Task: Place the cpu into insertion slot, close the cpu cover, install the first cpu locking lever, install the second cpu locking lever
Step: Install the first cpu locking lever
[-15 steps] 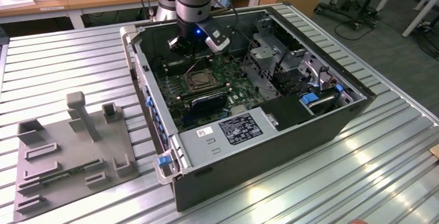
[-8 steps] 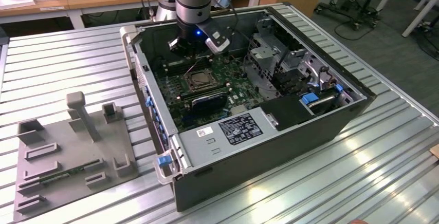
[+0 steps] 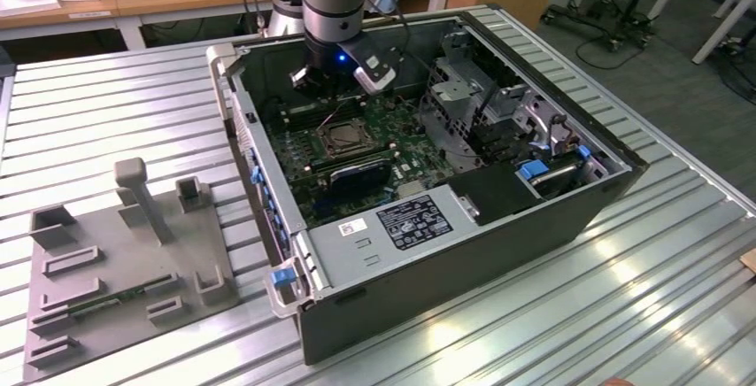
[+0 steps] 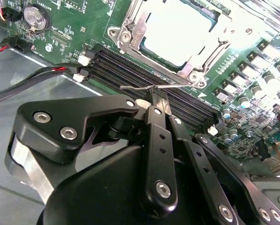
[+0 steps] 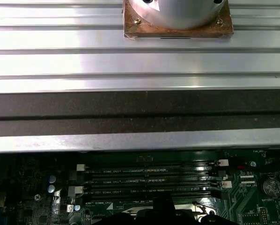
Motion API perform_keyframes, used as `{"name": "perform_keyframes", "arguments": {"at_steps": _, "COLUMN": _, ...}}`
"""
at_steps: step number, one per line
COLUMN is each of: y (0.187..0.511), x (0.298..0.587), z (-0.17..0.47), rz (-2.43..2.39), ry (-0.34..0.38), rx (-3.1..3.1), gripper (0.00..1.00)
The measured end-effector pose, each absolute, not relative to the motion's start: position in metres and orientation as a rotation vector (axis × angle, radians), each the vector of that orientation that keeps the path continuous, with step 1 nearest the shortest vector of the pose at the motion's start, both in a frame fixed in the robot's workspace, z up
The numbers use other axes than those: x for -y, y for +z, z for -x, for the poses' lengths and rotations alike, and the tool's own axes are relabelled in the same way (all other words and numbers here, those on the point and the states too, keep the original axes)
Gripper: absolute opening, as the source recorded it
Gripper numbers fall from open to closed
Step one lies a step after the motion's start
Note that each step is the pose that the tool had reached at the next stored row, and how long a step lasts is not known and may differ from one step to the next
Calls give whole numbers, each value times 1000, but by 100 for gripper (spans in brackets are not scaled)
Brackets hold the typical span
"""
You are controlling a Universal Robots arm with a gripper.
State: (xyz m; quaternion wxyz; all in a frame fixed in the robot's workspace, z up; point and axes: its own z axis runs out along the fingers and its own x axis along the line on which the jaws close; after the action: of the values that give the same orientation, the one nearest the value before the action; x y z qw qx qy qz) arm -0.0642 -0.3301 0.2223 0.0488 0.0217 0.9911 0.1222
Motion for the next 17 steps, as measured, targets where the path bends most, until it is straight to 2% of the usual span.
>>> {"name": "perform_keyframes", "arguments": {"at_steps": 17, "y": 216, "x": 330, "z": 61, "rz": -66, "ry": 371, "rx": -3020, "gripper": 11}}
